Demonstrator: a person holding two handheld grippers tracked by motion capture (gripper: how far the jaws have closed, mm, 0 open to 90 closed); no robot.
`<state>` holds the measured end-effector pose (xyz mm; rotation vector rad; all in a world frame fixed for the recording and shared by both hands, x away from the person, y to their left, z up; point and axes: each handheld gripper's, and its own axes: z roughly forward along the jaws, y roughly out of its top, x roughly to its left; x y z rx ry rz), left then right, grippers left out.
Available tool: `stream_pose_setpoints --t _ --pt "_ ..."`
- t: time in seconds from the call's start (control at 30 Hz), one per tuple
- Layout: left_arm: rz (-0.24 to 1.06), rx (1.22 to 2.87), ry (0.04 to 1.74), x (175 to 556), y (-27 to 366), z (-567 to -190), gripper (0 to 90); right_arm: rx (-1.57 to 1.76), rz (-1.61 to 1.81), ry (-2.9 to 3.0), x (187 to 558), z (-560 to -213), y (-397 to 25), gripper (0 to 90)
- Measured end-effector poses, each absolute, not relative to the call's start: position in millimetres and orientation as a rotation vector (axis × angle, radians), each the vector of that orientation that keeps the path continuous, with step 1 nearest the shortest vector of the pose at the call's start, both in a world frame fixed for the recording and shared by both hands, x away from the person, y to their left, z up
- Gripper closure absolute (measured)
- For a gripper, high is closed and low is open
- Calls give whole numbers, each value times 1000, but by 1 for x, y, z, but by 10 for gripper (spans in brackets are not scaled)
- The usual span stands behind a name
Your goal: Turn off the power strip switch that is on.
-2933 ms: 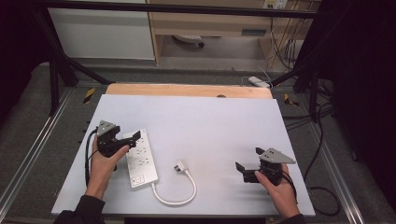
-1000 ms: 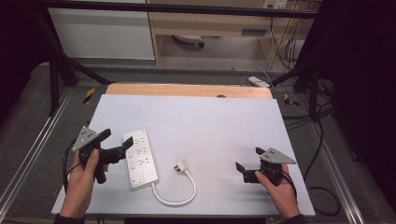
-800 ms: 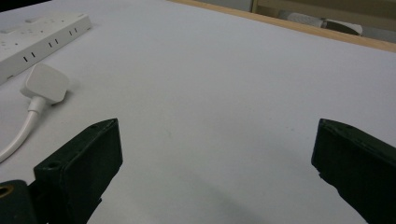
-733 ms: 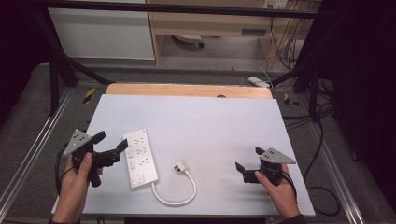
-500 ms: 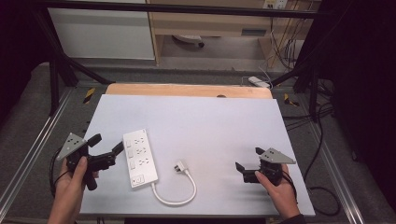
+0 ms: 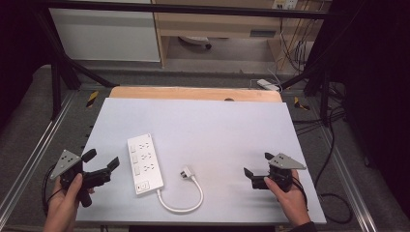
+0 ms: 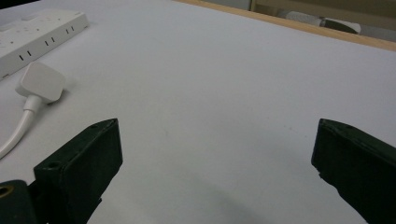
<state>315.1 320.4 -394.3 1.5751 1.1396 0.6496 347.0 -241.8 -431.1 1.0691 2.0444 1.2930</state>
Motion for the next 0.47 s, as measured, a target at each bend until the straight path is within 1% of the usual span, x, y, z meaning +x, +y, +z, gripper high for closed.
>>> stream_pose_setpoints --t 0.3,0.47 --pt "589 1680 1146 321 314 -416 70 1083 1271 2045 348 -433 -243 23" --pt "594 1688 1149 322 307 -420 70 1189 1122 2049 354 -442 -247 27"
